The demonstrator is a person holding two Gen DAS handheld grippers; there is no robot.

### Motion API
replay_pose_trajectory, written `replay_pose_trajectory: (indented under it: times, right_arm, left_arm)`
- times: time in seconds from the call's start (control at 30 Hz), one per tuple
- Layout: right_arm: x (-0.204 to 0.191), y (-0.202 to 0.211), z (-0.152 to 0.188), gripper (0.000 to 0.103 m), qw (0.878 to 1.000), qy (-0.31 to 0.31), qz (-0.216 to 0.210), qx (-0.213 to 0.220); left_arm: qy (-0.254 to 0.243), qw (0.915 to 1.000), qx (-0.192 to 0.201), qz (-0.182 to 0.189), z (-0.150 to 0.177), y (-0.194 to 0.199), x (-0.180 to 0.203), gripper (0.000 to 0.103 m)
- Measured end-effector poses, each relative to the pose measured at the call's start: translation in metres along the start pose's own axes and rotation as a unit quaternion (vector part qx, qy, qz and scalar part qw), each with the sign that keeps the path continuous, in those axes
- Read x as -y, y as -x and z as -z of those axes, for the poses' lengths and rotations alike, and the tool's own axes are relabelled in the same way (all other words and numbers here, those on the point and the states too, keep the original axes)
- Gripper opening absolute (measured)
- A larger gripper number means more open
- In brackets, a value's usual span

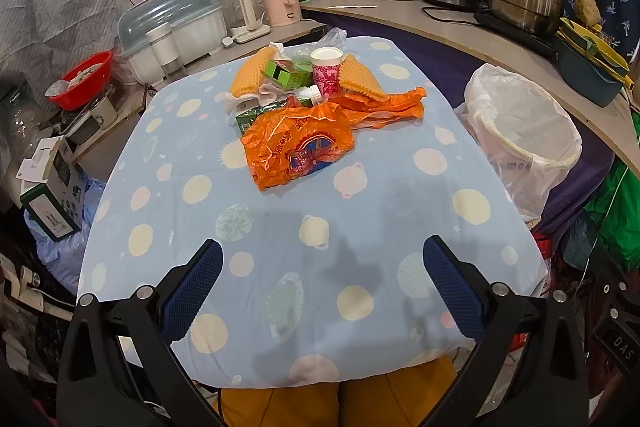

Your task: Collect trash

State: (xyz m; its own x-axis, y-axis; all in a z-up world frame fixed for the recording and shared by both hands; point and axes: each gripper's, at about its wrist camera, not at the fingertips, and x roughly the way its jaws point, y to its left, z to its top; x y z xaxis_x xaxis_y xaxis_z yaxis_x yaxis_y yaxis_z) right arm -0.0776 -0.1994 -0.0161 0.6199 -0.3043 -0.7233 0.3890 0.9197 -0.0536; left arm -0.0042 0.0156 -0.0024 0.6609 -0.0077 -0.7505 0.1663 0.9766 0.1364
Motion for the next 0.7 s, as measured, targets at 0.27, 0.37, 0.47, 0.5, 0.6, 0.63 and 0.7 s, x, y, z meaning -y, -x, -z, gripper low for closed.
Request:
replay_pose_trajectory:
  times: [0.27,0.37,0.47,0.5,0.6,0.63,0.7]
  right_arm:
    - [-0.0012,0.0000,0.0015,0.096,1.000,0.000,0.000,0.000]
    - [-0.0009,0.0004,0.0017,0.096,1.000,0.000,0.000,0.001]
    - [-0.0006,0.0000,0.0013,0.096,1.000,0.000,0.000,0.001]
    - [-0.0007,0.0000,0.0013,0.096,1.000,-0.001,0.000,0.001]
    - [-0.0005,-0.0002,0.0019,0.096,1.000,0.000,0.000,0.001]
    - [-0.0009,0.0004,0.0024,0.096,1.000,0.000,0.000,0.001]
    - [-0.0015,0.0004,0.0038,0.096,1.000,0.001,-0.001,0.000]
  left_arm:
    - [0.004,1.0000,-0.004,-0.005,-0.0029,0.0004,0.0049,0.096]
    - [0.005,1.0000,-0.005,-0.004,-0.0026,-0.0007,0.0051,0.095]
    - [0.002,0.9999,0.001,-0.011,-0.0019,-0.0012,0.0063,0.095]
    - [0.002,0.9999,0.002,-0.013,-0.0017,-0.0015,0.0065,0.095]
    - [0.004,0.9999,0.007,-0.014,-0.0003,-0.0023,0.0057,0.095]
    - [0.005,0.9999,0.007,-0.014,-0.0001,-0.0027,0.0055,0.095]
    - [0.008,0.9999,0.007,-0.012,0.0007,-0.0032,0.0049,0.095]
